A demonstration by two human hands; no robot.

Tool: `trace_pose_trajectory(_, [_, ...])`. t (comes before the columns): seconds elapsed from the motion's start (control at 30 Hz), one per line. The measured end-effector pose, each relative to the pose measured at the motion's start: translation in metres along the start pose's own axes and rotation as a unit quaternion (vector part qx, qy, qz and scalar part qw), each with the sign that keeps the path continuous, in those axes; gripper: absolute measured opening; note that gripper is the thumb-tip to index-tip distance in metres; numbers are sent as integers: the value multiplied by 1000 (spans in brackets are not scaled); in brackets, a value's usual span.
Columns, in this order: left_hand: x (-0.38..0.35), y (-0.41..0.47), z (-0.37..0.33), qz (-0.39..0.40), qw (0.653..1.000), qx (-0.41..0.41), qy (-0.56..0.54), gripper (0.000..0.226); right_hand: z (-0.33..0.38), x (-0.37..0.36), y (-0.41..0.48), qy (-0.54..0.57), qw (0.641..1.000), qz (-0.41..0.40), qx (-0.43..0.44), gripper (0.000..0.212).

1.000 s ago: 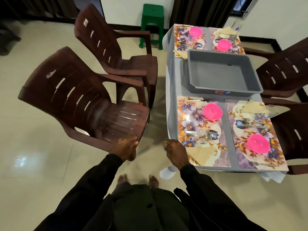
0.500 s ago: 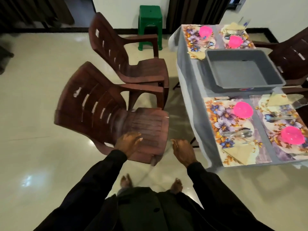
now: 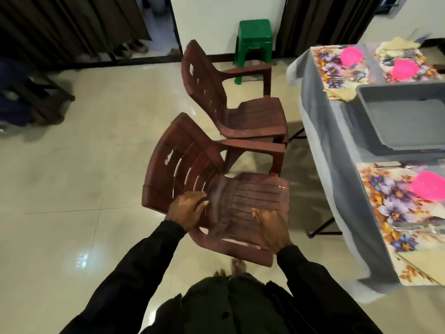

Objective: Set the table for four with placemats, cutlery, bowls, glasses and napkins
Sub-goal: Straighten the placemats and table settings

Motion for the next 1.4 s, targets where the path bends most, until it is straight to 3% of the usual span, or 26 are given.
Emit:
trace_pose_trajectory(0.1, [19, 20, 19, -16, 1000, -5, 5, 25, 16, -12, 27, 9, 999, 29, 25, 30])
trace_pose_trajectory(0.27, [45, 71, 48, -16, 997, -67, 18, 28, 58, -11, 69, 56, 998, 10, 22, 86])
trace_pose_trajectory(0.3, [47, 81, 55, -6, 997, -77, 14, 29, 63, -13, 74, 63, 998, 14, 6, 87])
trace_pose_trajectory(0.43, [55, 131, 80, 9, 991, -132, 8, 32, 77, -31, 100, 0, 999, -33, -36, 24])
trace_pose_trajectory(0.5, [55, 166, 97, 32, 980, -197, 16, 32, 88, -53, 122, -27, 993, -51, -99, 10])
trace_pose_trajectory(0.67, [70, 222, 135, 103, 950, -296, 18, 27, 151, -92, 156, -87, 973, -109, -185, 19])
trace_pose_trajectory(0.8, [87, 239, 158, 144, 918, -370, 26, 31, 202, -118, 173, -69, 960, -131, -236, 11])
trace_pose_trajectory(1.1, [101, 272, 178, 167, 844, -506, 63, 30, 269, -162, 210, 0, 927, -163, -339, 75])
trace_pose_trajectory(1.23, [99, 291, 194, 190, 816, -543, 55, 24, 295, -167, 231, -15, 916, -181, -359, 43])
trace_pose_trajectory(1.4, [90, 311, 194, 194, 777, -596, 57, 34, 311, -177, 246, -26, 903, -176, -390, 59])
Point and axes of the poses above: each hand's wrist, its own y-axis towards the middle knuckle, its own x-axis out of the back of the hand, z = x × y, the point moved 3 cm from there along y, towards the middle knuckle, and after that the axes turned 7 degrees about x, right-handed, at the moved point
